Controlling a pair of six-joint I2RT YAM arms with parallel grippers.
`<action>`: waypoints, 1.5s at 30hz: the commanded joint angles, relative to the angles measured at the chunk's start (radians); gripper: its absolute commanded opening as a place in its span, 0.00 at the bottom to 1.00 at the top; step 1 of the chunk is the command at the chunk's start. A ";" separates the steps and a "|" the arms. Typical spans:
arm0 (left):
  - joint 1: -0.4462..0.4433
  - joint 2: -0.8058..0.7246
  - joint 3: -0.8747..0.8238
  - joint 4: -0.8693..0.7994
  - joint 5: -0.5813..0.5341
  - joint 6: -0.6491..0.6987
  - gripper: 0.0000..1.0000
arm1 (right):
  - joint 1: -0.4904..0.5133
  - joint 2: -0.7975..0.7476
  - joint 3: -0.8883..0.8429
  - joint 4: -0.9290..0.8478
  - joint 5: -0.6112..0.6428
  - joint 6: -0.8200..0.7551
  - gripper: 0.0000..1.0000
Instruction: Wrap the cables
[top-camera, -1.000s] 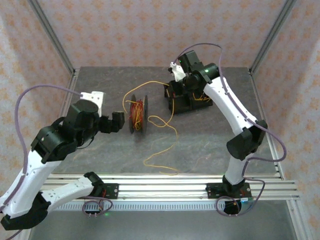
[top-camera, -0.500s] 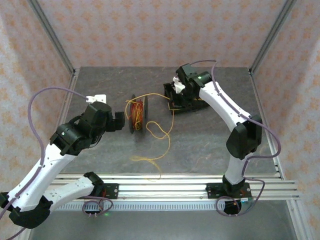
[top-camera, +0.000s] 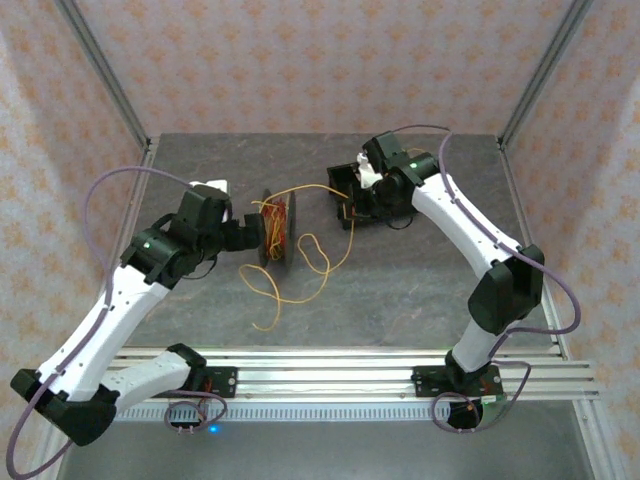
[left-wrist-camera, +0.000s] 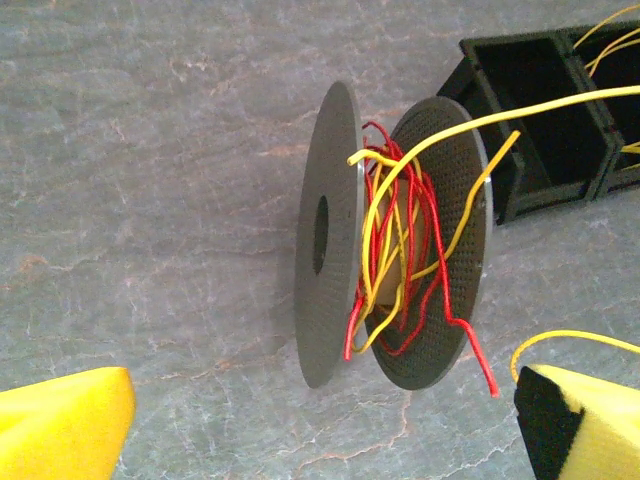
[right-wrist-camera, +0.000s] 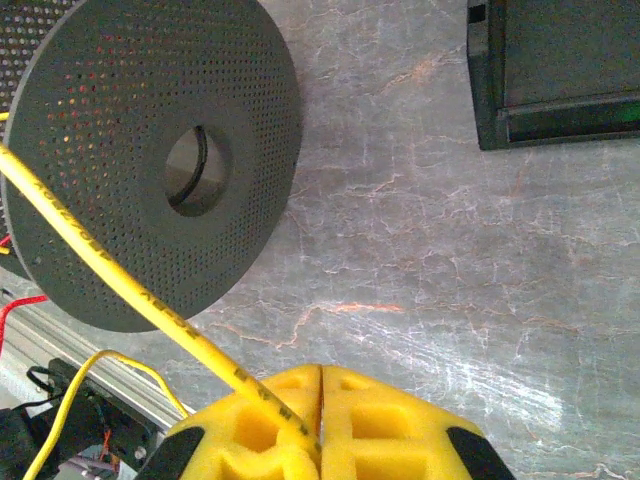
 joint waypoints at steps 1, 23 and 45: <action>0.012 0.019 -0.001 0.032 0.051 0.012 0.99 | -0.007 -0.031 -0.029 0.014 0.048 -0.005 0.00; 0.034 0.091 -0.114 0.158 0.059 0.038 0.83 | -0.007 -0.102 -0.149 0.132 -0.098 0.028 0.00; 0.032 0.156 -0.094 0.223 0.025 0.100 0.87 | -0.007 -0.207 -0.281 0.301 -0.155 0.099 0.00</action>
